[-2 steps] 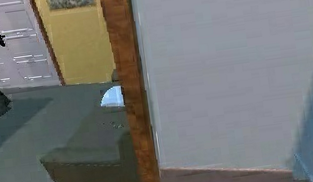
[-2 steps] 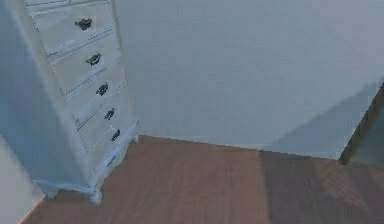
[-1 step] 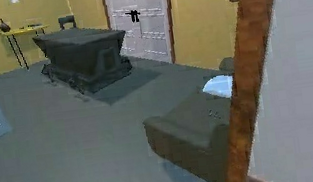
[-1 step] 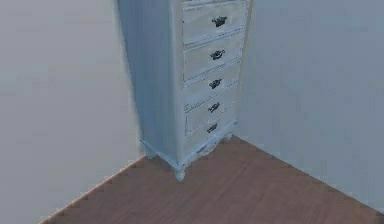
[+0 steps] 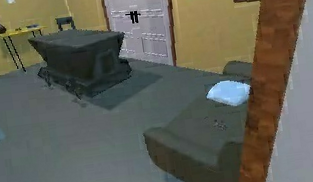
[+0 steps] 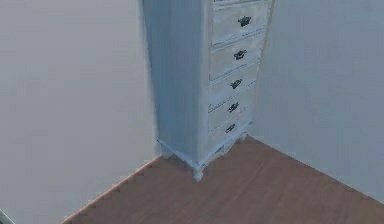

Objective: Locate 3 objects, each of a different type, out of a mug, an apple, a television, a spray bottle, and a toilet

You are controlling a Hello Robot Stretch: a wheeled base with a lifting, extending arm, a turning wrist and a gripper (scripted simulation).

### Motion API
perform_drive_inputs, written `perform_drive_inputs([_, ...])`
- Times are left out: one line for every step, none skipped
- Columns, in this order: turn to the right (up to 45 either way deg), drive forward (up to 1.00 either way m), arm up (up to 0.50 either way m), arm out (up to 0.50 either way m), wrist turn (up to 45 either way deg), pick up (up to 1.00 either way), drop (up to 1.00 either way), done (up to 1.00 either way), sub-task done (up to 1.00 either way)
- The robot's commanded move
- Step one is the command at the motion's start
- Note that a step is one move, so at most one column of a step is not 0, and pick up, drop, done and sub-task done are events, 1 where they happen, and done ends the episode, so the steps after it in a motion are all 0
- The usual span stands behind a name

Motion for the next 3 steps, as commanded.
perform_drive_inputs([-21.0, 0.00, 0.00, 0.00, 0.0, 0.00, 0.00, 0.00, 0.00])
perform_drive_inputs([0.0, 0.80, 0.00, 0.00, 0.0, 0.00, 0.00, 0.00, 0.00])
perform_drive_inputs([-33.0, 0.00, 0.00, 0.00, 0.0, 0.00, 0.00, 0.00, 0.00])
